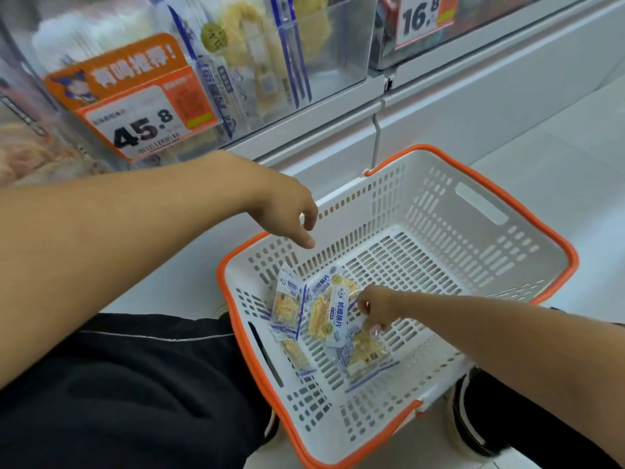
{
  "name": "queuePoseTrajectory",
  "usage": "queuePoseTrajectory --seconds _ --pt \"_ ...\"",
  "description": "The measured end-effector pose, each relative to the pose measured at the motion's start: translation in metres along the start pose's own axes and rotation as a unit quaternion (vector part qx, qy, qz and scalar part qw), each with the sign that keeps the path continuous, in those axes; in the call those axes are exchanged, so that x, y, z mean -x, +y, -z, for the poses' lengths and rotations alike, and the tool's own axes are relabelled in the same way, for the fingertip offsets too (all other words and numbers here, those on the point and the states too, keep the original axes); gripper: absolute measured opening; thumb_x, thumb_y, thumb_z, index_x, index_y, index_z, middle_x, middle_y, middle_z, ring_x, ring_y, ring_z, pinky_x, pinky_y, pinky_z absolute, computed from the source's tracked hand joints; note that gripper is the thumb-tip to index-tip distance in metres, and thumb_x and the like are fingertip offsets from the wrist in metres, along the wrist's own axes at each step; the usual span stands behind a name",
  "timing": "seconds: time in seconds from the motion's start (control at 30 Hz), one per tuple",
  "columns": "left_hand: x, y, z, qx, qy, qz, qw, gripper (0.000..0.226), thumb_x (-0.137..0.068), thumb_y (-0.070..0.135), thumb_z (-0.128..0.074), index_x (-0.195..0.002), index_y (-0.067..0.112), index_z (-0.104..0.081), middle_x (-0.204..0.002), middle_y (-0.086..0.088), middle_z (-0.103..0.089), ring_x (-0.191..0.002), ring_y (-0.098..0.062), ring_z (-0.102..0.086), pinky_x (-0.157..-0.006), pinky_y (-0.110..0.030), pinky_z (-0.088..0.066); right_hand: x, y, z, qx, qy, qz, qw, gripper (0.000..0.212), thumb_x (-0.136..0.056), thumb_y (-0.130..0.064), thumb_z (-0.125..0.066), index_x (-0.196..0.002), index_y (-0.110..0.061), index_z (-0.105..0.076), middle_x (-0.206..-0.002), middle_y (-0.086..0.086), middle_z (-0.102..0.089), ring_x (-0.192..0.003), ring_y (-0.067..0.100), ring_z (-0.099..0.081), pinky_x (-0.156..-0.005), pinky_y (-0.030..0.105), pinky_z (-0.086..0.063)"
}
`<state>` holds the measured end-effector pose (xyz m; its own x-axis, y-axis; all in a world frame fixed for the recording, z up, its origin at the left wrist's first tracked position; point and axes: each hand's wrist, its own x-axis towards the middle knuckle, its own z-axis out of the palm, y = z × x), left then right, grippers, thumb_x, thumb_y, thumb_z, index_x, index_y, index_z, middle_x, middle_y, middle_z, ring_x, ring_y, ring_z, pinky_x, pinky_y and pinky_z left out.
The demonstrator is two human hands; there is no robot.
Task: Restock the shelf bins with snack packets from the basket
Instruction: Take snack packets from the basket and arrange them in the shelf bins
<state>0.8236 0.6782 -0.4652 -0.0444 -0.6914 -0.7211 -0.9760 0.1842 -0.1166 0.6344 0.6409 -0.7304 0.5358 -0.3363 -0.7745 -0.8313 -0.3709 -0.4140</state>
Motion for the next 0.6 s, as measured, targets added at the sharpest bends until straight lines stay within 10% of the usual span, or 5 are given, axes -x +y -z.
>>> queuePoseTrajectory --seconds 0.17,0.3,0.4,0.47,0.6 --pt "0.005 -0.003 0.01 0.043 0.012 -0.011 0.999 0.092 -0.075 0.054 -0.078 -0.15 0.031 -0.03 -0.147 0.005 -0.044 -0.123 -0.019 -0.051 -0.101 -0.035 -0.042 0.085 -0.038 0.123 -0.252 -0.085 -0.013 0.964 0.022 -0.093 0.01 -0.048 -0.101 -0.006 -0.061 -0.079 0.019 -0.064 -0.065 0.027 -0.07 -0.064 0.035 -0.063" --pt "0.029 -0.006 0.024 0.237 0.081 -0.093 0.964 0.127 -0.058 0.054 -0.089 -0.155 0.04 -0.008 -0.16 0.018 -0.017 -0.141 -0.01 -0.033 -0.111 -0.031 -0.036 0.18 -0.087 0.221 -0.547 -0.025 0.067 0.834 0.03 -0.085 0.01 -0.036 -0.084 0.006 -0.066 -0.069 0.014 -0.056 -0.048 0.014 -0.061 -0.052 0.027 -0.06" --pt "0.038 -0.006 0.042 0.492 0.239 -0.135 0.826 0.073 -0.081 0.027 -0.079 -0.143 0.019 -0.041 -0.135 0.003 -0.056 -0.104 -0.01 -0.066 -0.077 -0.026 -0.059 0.23 -0.119 0.265 -0.639 0.004 0.188 0.746 0.026 -0.086 0.003 -0.04 -0.086 0.004 -0.066 -0.067 0.013 -0.059 -0.053 0.016 -0.066 -0.047 0.022 -0.057" --pt "0.047 -0.006 0.057 0.607 0.353 -0.11 0.704 0.018 -0.097 0.014 -0.06 -0.115 0.011 -0.062 -0.095 -0.003 -0.073 -0.068 -0.013 -0.07 -0.048 -0.026 -0.054 0.248 -0.139 0.281 -0.609 0.04 0.234 0.757 0.026 -0.099 -0.011 -0.043 -0.09 0.001 -0.064 -0.064 0.011 -0.064 -0.051 0.014 -0.067 -0.045 0.019 -0.055" --pt "0.062 -0.007 0.077 0.702 0.39 -0.118 0.584 0.017 -0.099 0.011 -0.054 -0.11 0.013 -0.067 -0.103 -0.003 -0.073 -0.087 -0.012 -0.069 -0.062 -0.024 -0.057 0.246 -0.168 0.297 -0.567 0.114 0.294 0.761 0.027 -0.1 -0.007 -0.047 -0.083 0.001 -0.065 -0.06 0.007 -0.061 -0.061 0.012 -0.069 -0.055 0.016 -0.057"
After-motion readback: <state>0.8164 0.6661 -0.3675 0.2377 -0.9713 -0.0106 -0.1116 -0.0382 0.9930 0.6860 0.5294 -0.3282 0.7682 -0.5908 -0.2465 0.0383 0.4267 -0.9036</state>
